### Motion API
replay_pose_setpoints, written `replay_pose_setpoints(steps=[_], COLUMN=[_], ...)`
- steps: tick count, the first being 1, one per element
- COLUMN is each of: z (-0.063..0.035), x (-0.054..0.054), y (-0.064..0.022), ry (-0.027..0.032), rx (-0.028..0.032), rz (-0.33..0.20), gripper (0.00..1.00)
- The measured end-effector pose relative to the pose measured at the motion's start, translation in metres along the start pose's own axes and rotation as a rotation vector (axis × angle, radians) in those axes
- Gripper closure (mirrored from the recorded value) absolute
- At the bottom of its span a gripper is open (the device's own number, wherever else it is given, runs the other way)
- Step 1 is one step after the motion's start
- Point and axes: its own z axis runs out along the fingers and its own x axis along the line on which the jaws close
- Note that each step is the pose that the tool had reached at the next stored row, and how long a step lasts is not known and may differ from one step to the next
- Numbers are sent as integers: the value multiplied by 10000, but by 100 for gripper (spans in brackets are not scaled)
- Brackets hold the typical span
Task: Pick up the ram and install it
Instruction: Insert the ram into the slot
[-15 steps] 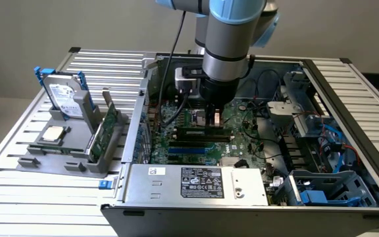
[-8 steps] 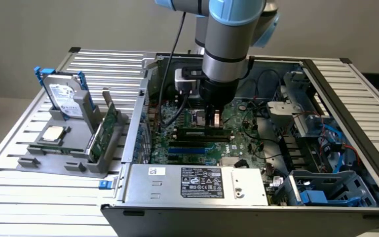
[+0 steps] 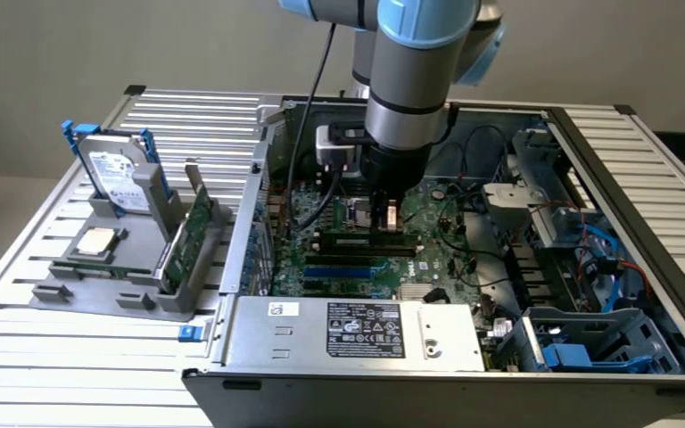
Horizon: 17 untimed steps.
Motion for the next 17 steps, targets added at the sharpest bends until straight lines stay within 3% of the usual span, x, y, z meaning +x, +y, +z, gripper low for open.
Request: replay_pose_setpoints(steps=[17], z=[39], x=[-8], y=[11], ry=[0], rx=[0], rz=[-26], gripper=[86])
